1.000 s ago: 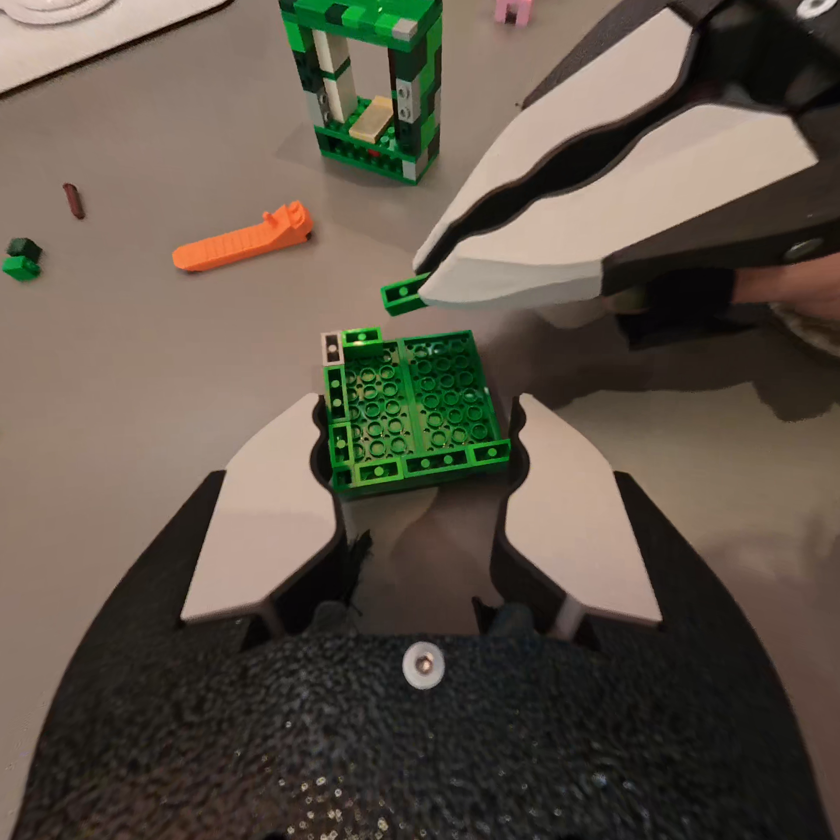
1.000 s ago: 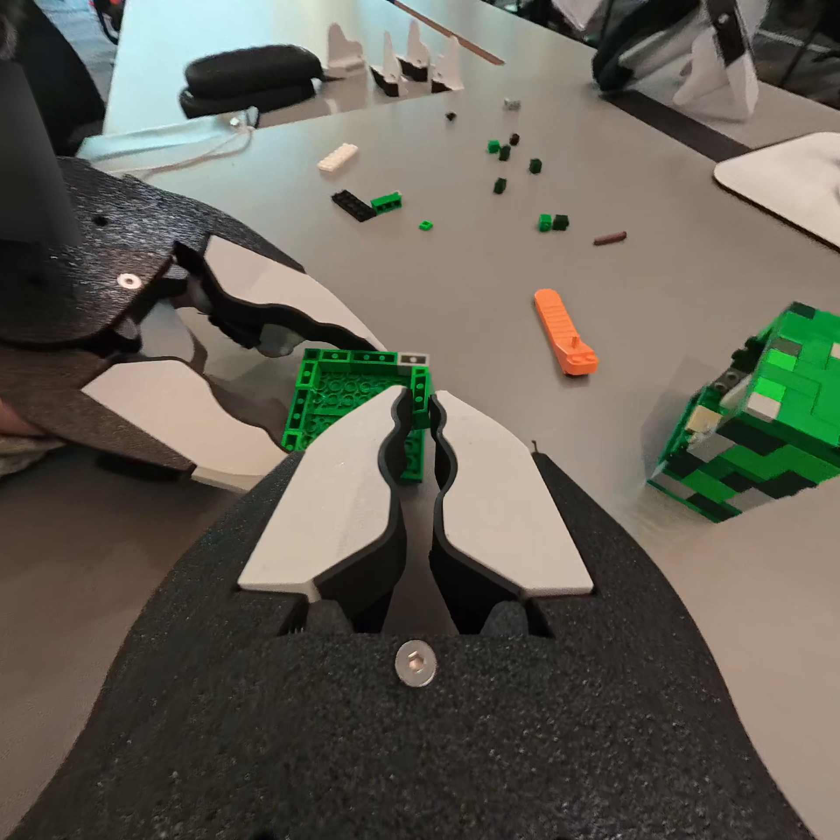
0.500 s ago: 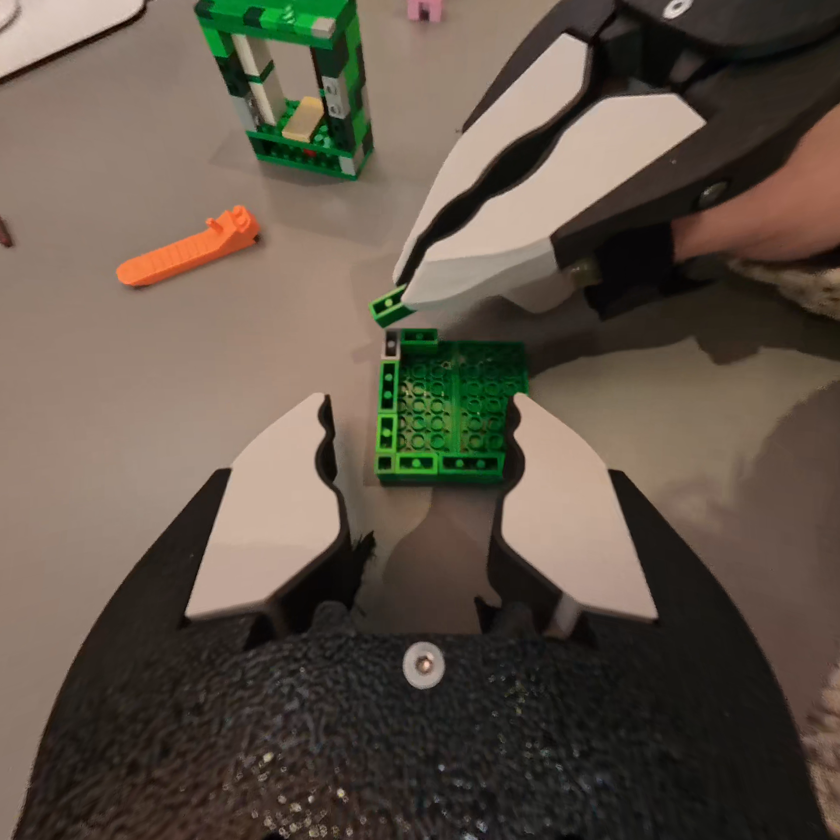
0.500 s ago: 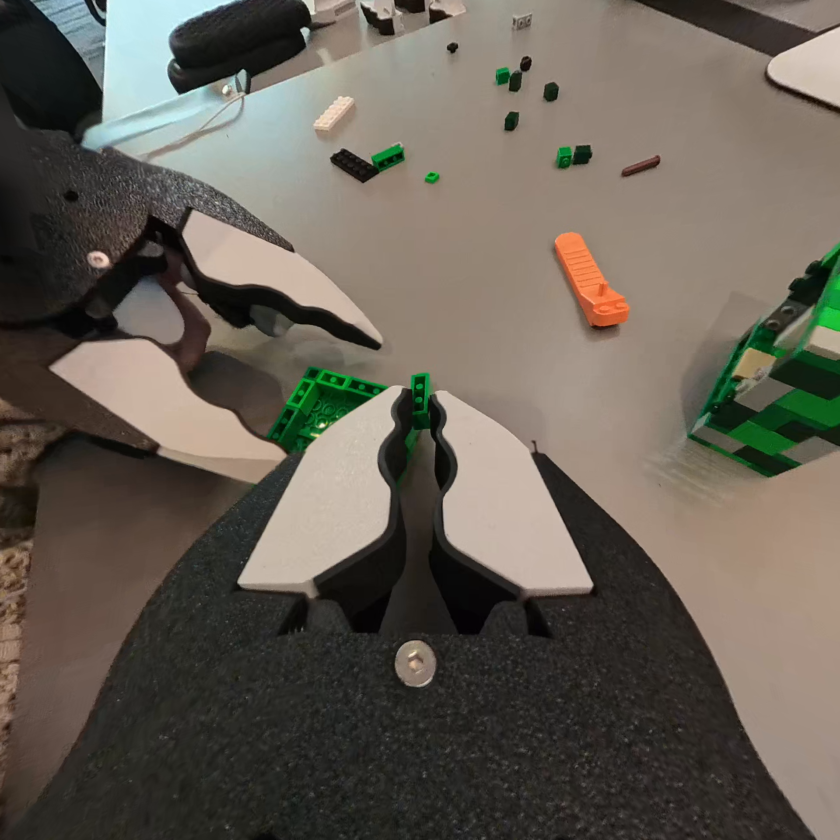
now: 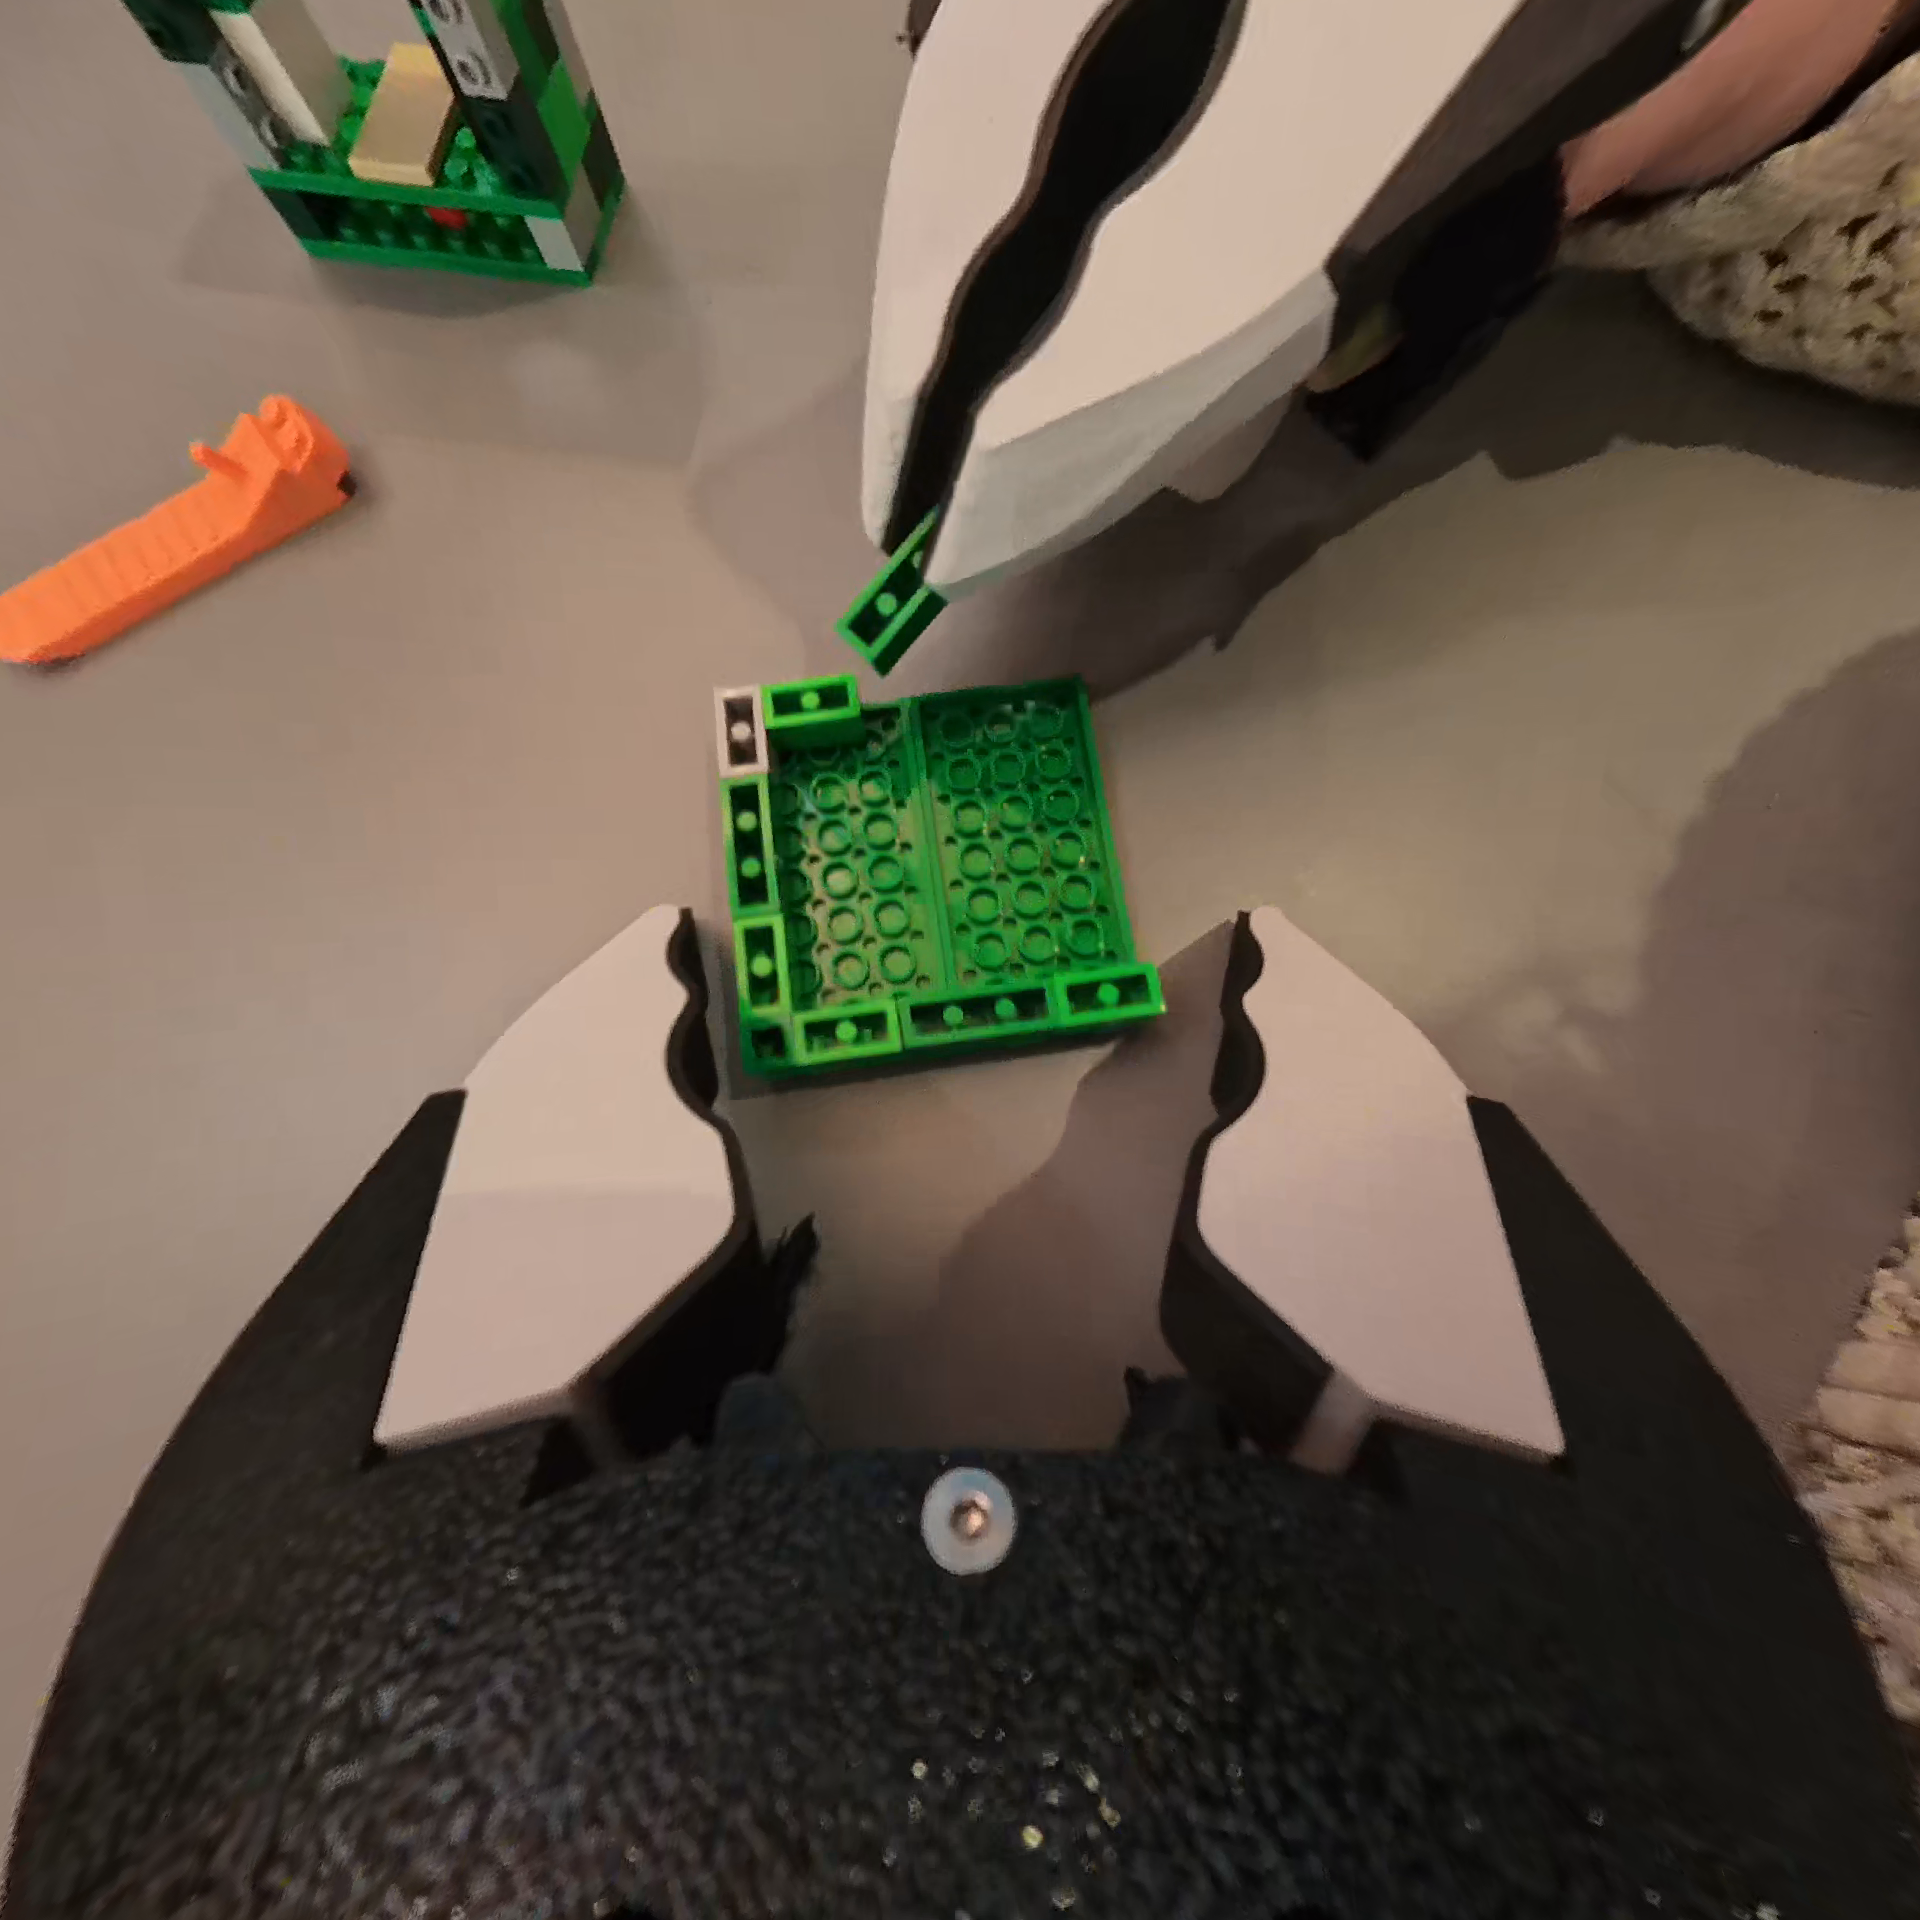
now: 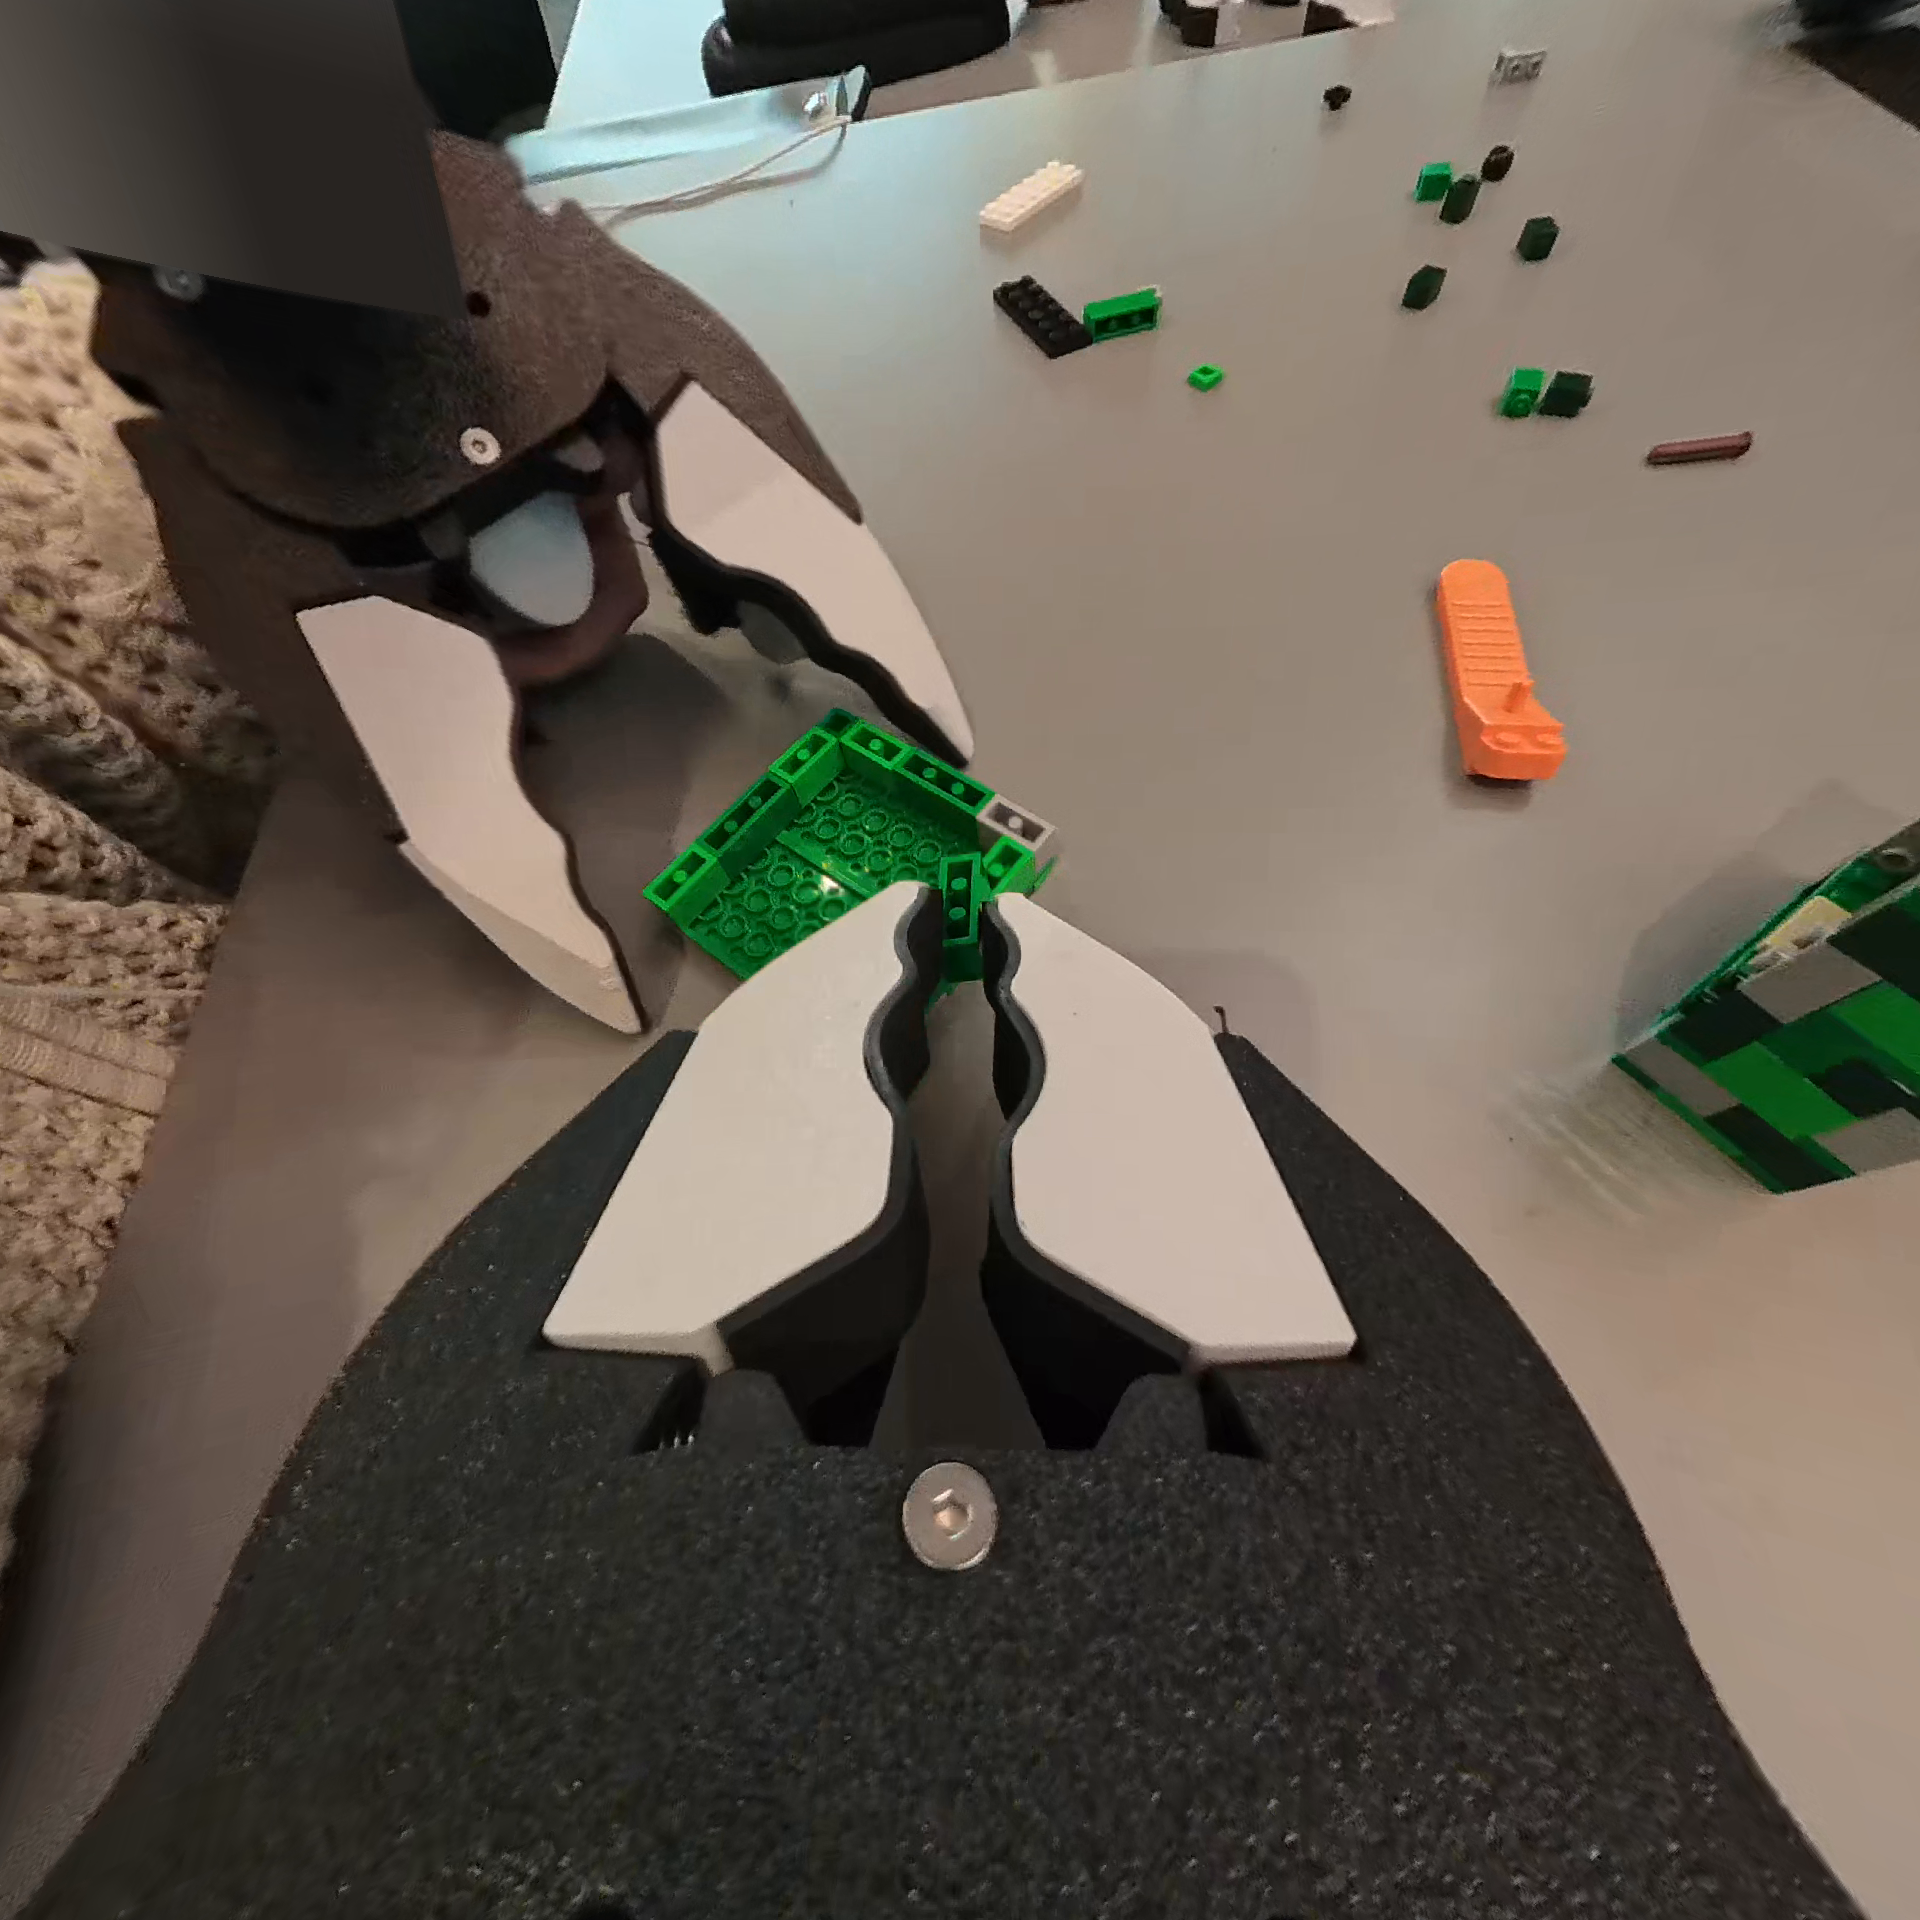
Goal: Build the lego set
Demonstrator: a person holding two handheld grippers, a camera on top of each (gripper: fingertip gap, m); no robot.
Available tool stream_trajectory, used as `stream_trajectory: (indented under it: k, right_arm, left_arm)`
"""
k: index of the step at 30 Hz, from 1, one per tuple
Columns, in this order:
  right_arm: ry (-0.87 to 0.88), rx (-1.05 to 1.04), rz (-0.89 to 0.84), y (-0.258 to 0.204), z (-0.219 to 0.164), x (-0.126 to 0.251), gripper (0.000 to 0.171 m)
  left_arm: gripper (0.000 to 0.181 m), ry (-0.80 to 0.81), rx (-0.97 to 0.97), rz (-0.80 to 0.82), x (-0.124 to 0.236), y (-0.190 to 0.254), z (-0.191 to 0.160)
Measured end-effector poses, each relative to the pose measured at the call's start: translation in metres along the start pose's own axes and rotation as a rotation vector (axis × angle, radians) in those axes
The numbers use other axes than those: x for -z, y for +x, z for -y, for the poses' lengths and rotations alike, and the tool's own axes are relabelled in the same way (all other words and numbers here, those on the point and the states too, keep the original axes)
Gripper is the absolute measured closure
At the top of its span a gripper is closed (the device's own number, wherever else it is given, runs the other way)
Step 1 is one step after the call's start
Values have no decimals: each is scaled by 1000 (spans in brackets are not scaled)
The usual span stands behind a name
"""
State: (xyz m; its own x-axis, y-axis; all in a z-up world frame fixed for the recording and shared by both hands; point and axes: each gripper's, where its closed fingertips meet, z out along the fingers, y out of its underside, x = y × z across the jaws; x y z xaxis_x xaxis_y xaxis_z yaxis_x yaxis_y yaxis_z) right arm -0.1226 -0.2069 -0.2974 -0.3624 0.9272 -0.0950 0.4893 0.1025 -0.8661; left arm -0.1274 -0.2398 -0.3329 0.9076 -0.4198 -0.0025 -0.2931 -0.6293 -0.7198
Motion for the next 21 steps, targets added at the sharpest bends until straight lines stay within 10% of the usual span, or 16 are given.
stream_trajectory:
  k: [10, 21]
  right_arm:
    - [-16, -46, -85, 2, 1, 1, 164]
    - [11, -233, -291, 2, 2, -8, 164]
  left_arm:
    - [110, -273, -68, -56, -1, -10, 1]
    - [112, -120, 74, 47, -3, -14, 6]
